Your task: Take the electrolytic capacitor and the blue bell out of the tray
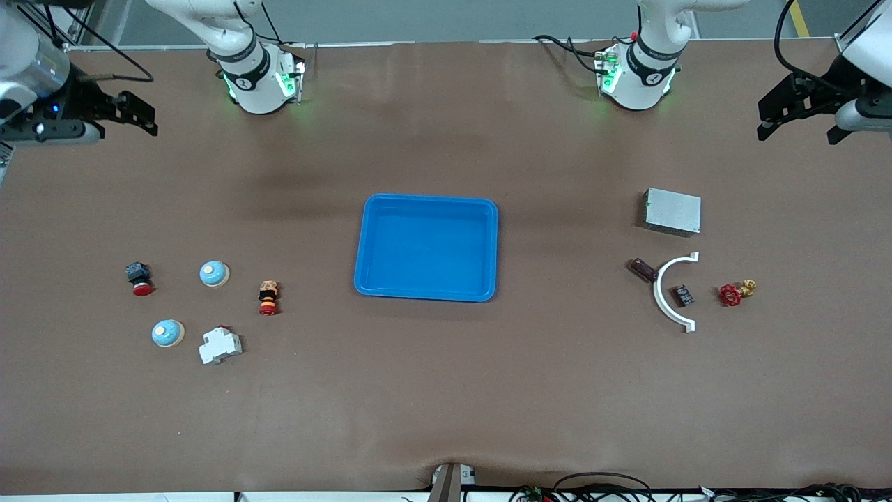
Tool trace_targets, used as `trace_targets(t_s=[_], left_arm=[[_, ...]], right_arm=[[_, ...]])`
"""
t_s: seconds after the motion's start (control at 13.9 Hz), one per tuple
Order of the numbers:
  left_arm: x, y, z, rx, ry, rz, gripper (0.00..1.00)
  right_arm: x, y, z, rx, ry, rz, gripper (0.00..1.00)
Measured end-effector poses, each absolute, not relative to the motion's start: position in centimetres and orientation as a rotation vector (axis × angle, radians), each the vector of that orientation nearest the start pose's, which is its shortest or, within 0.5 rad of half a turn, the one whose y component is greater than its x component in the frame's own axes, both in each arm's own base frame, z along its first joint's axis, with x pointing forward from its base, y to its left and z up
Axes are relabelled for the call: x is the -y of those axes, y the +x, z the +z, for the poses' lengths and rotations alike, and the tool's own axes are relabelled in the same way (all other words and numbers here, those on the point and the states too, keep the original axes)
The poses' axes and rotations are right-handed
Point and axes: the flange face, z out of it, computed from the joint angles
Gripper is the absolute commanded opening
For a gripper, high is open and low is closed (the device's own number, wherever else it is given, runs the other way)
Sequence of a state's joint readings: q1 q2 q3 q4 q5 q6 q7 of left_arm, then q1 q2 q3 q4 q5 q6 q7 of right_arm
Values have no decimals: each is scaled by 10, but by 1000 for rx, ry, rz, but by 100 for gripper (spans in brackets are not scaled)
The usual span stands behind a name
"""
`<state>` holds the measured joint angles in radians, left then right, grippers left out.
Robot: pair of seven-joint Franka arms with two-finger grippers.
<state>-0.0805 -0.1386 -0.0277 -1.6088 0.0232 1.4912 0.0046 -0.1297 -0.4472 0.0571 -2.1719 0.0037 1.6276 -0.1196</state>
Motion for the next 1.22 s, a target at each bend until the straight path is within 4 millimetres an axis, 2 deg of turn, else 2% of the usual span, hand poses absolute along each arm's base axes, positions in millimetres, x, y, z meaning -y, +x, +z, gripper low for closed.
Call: trace_targets(t_s=[0.14,0.22,0.36,0.5,0.65,0.79,1.22], left_arm=[[53,501,671,-173,-3111,-25,100],[53,501,671,-173,-3111,-19,100],[53,501,674,-173,-3111,-23,100],[53,501,676,-173,-3111,-27,100],[53,501,676,-171,-3111,-24,100],[53,501,676,-166,-3111,-23,100],[53,501,676,-154,-3112,-20,100]], right_arm=[[24,403,587,-7,-3155,64,100],[22,409,602,-66,-3155,20,100],[20,431,630,-123,-3151,-4,100],[23,469,646,-131,-3141,35,100],[28,509,643,-141,-3131,68,100],[31,535,629,-146,-3122,112,100],[33,563,597,-147,-3115,117,100]])
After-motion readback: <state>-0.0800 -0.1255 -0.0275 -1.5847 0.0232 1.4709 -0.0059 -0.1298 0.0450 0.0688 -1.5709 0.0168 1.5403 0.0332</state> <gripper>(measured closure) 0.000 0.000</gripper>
